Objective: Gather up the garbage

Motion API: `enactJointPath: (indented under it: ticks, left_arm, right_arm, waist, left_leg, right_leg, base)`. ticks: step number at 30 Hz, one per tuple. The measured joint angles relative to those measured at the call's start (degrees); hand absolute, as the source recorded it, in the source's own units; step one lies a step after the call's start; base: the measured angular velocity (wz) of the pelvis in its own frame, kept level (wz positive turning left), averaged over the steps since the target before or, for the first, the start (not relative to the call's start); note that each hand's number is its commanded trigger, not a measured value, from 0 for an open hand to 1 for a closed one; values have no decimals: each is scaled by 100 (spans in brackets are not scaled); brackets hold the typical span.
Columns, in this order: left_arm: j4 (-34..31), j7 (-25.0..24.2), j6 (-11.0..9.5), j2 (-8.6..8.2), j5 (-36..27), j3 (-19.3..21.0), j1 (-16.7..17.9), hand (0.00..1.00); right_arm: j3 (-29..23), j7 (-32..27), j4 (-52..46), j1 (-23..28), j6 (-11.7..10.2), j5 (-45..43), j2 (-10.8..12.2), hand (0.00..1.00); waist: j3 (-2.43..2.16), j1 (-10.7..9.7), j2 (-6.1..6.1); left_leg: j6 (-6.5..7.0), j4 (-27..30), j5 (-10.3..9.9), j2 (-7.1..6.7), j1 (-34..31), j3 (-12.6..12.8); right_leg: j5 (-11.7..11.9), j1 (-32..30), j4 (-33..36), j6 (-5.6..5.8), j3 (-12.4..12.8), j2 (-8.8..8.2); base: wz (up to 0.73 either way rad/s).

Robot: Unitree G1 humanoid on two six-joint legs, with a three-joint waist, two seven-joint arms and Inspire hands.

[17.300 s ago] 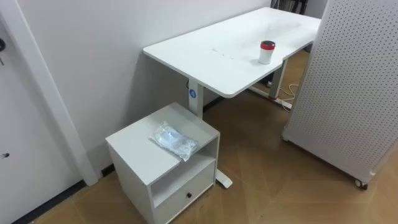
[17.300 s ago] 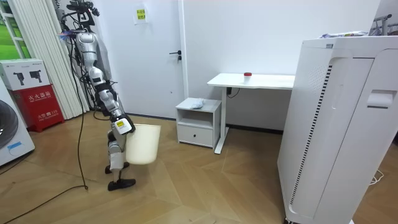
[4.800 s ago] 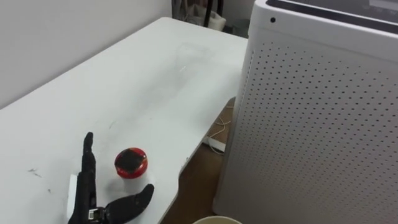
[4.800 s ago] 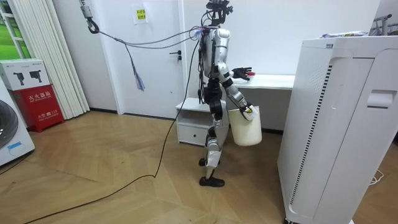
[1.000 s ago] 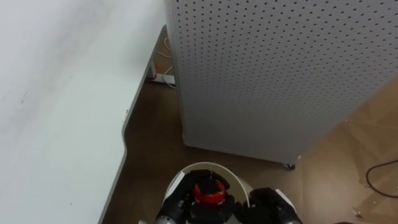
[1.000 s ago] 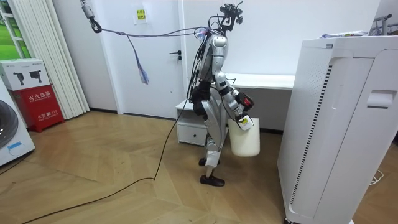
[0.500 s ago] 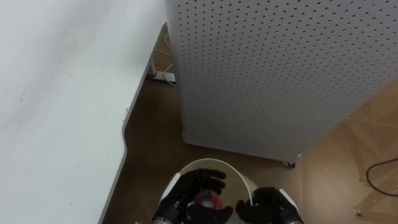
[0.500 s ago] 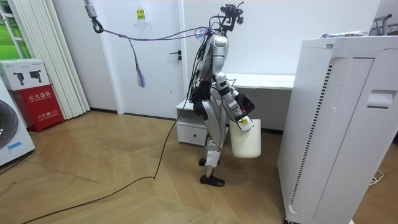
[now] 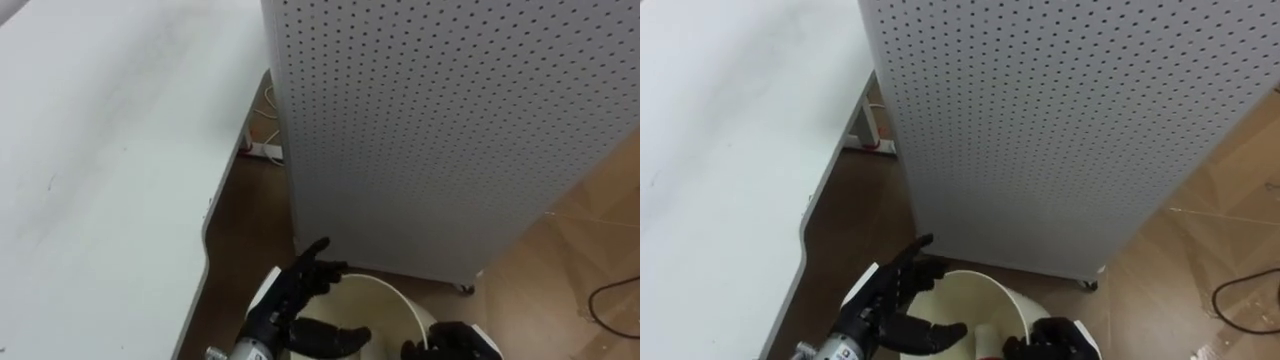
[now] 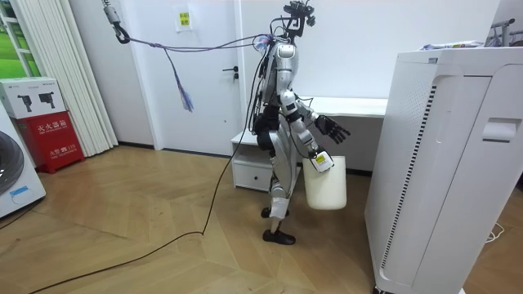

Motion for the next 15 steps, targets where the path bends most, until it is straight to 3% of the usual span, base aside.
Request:
enactJointPath:
  ticks: [6,8,10,13,15]
  left_arm:
    - [-732,-12,-2,170,-2,22,309,0]
    - [-1342,-8,-8,279,134,111,543,0]
    - [-1594,42,-16,337,367,227,631,0]
    - [-1875,221,-16,271,466,546,743,0]
    - [-2179,401,-18,261,530,654,741,0]
  right_arm:
    - [-1,14,-302,296,0,-2,-27,100]
    - [-118,23,-699,571,3,-67,-27,100]
    - [-128,29,-949,729,-6,-104,-9,100]
    - [-109,85,-1044,850,-7,-85,53,100]
    - [-110,92,-1119,891,-13,-66,63,100]
  waist:
    - [-63,-219,-41]
    - [-123,-202,-122]
    - [-134,-165,-145]
    - [-145,19,-166]
    - [-147,17,-177]
  left_leg:
    - [0,-297,1,-71,612,86]
    - [-3,-408,-2,-69,819,230]
    - [-27,-443,-53,-43,1046,381]
    - [-56,-582,-143,-44,1517,514]
    - [-61,-606,-179,-27,1627,600]
  right_leg:
    - [-45,475,-97,50,76,-27]
    - [-42,567,-116,49,90,-24]
    - [-28,672,-114,28,16,-18]
    - [9,905,-138,-29,-22,19]
    - [23,972,-160,-45,-121,-1]
  base:
    - [-9]
    - [-27]
    - [-51]
    - [-77]
    - [-47]
